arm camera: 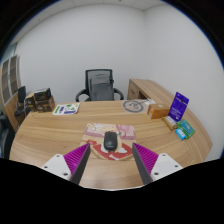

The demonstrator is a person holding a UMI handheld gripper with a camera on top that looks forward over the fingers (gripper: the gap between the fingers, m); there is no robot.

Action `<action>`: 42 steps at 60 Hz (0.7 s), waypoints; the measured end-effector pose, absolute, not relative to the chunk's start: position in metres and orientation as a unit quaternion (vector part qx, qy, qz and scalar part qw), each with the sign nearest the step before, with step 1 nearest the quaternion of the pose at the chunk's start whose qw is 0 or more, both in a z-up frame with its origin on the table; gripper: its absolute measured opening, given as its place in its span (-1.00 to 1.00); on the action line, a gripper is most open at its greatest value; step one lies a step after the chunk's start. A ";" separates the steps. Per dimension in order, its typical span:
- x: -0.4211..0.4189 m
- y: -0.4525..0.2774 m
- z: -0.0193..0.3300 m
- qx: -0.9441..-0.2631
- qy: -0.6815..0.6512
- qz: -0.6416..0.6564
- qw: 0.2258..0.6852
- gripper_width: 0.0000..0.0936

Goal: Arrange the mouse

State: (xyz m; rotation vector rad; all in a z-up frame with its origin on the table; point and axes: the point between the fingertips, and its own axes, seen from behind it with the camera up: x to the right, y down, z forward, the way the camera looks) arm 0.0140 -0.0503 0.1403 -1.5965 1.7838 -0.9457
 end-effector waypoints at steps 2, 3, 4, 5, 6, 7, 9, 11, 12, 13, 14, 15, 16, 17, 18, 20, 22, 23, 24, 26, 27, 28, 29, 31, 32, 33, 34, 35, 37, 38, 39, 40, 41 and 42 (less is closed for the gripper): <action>-0.007 -0.047 0.154 -0.596 0.665 -0.350 0.282 0.85; -0.018 -0.046 0.161 -0.597 0.667 -0.348 0.281 0.85; -0.028 -0.044 0.167 -0.597 0.668 -0.345 0.280 0.85; -0.039 -0.043 0.172 -0.598 0.669 -0.342 0.278 0.85; -0.050 -0.041 0.178 -0.599 0.670 -0.340 0.278 0.85; -0.060 -0.040 0.184 -0.601 0.669 -0.338 0.278 0.85; -0.080 -0.038 0.194 -0.603 0.669 -0.336 0.276 0.85; -0.099 -0.037 0.203 -0.602 0.671 -0.337 0.272 0.86; -0.108 -0.037 0.208 -0.602 0.671 -0.338 0.270 0.85; -0.117 -0.037 0.212 -0.604 0.670 -0.339 0.269 0.85; -0.125 -0.036 0.216 -0.606 0.668 -0.339 0.268 0.85; -0.132 -0.036 0.220 -0.608 0.666 -0.341 0.267 0.85; -0.140 -0.035 0.224 -0.609 0.664 -0.342 0.266 0.85; -0.147 -0.036 0.227 -0.610 0.664 -0.342 0.265 0.85; -0.154 -0.036 0.228 -0.610 0.663 -0.344 0.265 0.85; -0.167 -0.036 0.233 -0.610 0.663 -0.344 0.263 0.85; -0.178 -0.035 0.238 -0.609 0.664 -0.344 0.265 0.85; -0.183 -0.035 0.240 -0.608 0.664 -0.344 0.266 0.85; -0.187 -0.034 0.242 -0.607 0.665 -0.344 0.267 0.85; -0.194 -0.035 0.242 -0.607 0.663 -0.345 0.269 0.85; -0.198 -0.035 0.244 -0.607 0.664 -0.346 0.267 0.85; -0.202 -0.036 0.245 -0.606 0.665 -0.346 0.267 0.85; -0.203 -0.036 0.243 -0.604 0.666 -0.347 0.268 0.85; -0.207 -0.037 0.243 -0.604 0.665 -0.347 0.269 0.85; -0.209 -0.036 0.243 -0.605 0.665 -0.347 0.269 0.85; -0.210 -0.037 0.242 -0.605 0.665 -0.346 0.268 0.84; -0.212 -0.037 0.242 -0.606 0.664 -0.346 0.268 0.85; -0.214 -0.037 0.242 -0.607 0.663 -0.347 0.267 0.85; -0.216 -0.038 0.242 -0.607 0.662 -0.348 0.269 0.85; -0.218 -0.039 0.242 -0.607 0.662 -0.347 0.270 0.85; -0.219 -0.039 0.243 -0.607 0.662 -0.346 0.271 0.85; -0.220 -0.040 0.243 -0.608 0.661 -0.346 0.272 0.85; -0.221 -0.040 0.243 -0.609 0.660 -0.347 0.271 0.85; -0.222 -0.041 0.243 -0.609 0.659 -0.348 0.270 0.85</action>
